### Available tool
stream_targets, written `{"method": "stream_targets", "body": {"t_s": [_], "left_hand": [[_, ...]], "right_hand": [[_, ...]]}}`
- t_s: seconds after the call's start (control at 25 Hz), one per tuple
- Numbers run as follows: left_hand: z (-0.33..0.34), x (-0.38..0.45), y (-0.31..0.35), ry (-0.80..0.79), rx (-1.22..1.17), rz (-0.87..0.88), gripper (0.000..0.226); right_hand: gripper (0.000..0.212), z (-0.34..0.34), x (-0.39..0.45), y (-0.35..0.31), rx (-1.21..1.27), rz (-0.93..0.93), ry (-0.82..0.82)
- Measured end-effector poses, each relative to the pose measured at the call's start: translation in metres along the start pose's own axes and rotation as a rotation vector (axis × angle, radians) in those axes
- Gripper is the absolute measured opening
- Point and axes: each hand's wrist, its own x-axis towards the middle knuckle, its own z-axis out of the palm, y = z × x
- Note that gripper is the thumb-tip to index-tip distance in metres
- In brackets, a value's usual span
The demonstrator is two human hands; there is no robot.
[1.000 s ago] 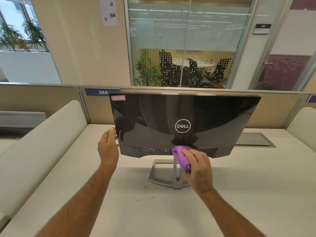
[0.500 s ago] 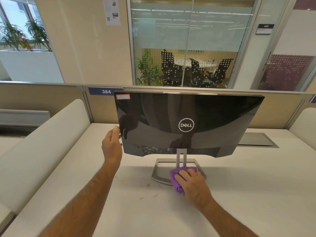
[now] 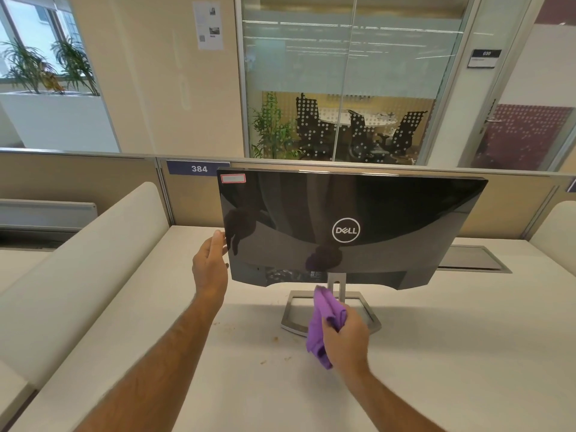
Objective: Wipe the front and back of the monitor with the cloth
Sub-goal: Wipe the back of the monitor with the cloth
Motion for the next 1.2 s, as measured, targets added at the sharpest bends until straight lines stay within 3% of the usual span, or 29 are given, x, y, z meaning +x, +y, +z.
{"method": "stream_targets", "body": {"t_s": [0.12,0.28,0.48,0.6,0.68,0.84,0.92,1.04,1.2], "left_hand": [[-0.002,0.002,0.0,-0.017,-0.011,0.0,0.049],[-0.005,0.005,0.001,-0.022,-0.02,0.007,0.048],[-0.006,0.008,0.002,-0.037,-0.015,0.017,0.047],[-0.007,0.011,0.001,-0.04,0.002,0.027,0.048],[-0.009,0.013,0.001,-0.042,0.011,0.038,0.048],[-0.009,0.014,-0.001,-0.049,0.012,0.039,0.047],[-0.008,0.013,-0.001,-0.044,0.008,0.037,0.046],[-0.008,0.014,-0.003,-0.041,0.011,0.04,0.047],[-0.009,0.015,-0.003,-0.041,0.026,0.044,0.047]], "right_hand": [[0.035,0.028,0.013,-0.031,0.132,0.171,0.174],[0.043,0.055,0.024,-0.059,0.224,0.279,0.28],[0.044,0.084,0.026,-0.07,0.245,0.29,0.188],[0.029,0.103,0.02,-0.067,0.156,0.177,-0.037],[0.032,0.112,0.017,-0.062,0.127,0.154,-0.094],[0.039,0.101,0.025,-0.056,0.391,0.378,0.291],[0.044,0.098,0.033,-0.058,0.457,0.459,0.358],[0.046,0.112,0.029,-0.072,0.384,0.342,0.253],[0.037,0.125,0.013,-0.062,0.264,0.087,-0.083]]}}
